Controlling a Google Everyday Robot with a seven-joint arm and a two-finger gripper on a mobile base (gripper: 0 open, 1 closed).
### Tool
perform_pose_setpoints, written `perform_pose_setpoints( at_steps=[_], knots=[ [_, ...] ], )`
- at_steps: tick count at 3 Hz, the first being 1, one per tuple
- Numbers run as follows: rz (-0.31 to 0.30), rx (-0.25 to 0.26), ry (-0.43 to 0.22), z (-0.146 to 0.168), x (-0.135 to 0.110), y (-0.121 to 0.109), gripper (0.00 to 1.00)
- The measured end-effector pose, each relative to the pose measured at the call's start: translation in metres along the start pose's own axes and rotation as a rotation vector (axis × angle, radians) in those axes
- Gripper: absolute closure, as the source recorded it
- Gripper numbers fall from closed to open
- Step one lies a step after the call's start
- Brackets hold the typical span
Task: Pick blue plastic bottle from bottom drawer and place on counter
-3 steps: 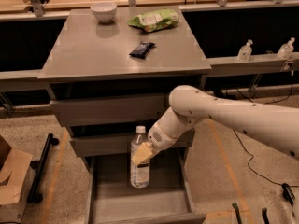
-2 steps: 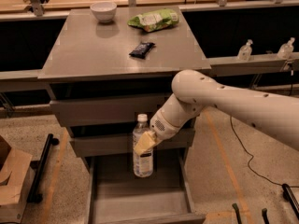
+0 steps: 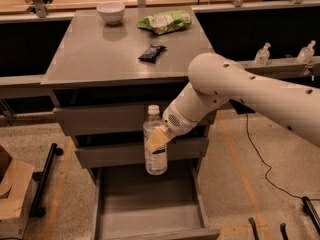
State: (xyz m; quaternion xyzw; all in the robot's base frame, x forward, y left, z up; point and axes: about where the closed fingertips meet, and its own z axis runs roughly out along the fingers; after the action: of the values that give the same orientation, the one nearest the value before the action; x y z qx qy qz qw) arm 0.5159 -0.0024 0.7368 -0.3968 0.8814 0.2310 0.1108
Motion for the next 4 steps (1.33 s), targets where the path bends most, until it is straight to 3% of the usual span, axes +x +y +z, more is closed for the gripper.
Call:
perform_pose_setpoints(
  at_steps=[1, 2, 3, 4],
  knots=[
    [-0.042, 0.043, -0.006, -0.012, -0.012, 0.005, 1.0],
    [-0.135, 0.11, -0.013, -0.043, -0.039, 0.015, 1.0],
    [-0.239, 0.164, -0.039, -0.076, -0.081, 0.018, 1.0],
    [-0.338, 0.211, -0.112, -0.115, -0.139, 0.036, 1.0]
  ],
)
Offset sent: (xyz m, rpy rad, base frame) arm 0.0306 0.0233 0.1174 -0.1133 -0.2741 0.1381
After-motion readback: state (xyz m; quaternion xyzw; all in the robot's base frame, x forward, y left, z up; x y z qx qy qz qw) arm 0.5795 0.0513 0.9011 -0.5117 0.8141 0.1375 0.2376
